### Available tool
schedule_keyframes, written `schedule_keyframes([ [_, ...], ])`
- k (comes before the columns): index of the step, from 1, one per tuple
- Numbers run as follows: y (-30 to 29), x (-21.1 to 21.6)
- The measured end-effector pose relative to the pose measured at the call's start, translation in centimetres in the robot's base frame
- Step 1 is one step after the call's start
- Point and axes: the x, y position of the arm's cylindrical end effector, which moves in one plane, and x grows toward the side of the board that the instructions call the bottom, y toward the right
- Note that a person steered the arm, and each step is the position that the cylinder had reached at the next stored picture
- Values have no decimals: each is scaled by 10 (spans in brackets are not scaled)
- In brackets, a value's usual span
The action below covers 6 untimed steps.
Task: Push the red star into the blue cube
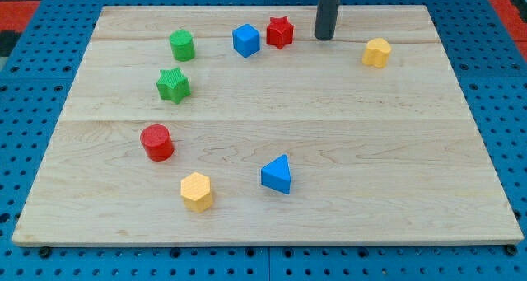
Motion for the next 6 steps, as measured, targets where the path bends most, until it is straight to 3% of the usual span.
schedule_keyframes([
  [2,-76,-14],
  [4,-114,-20],
  [6,-72,-4],
])
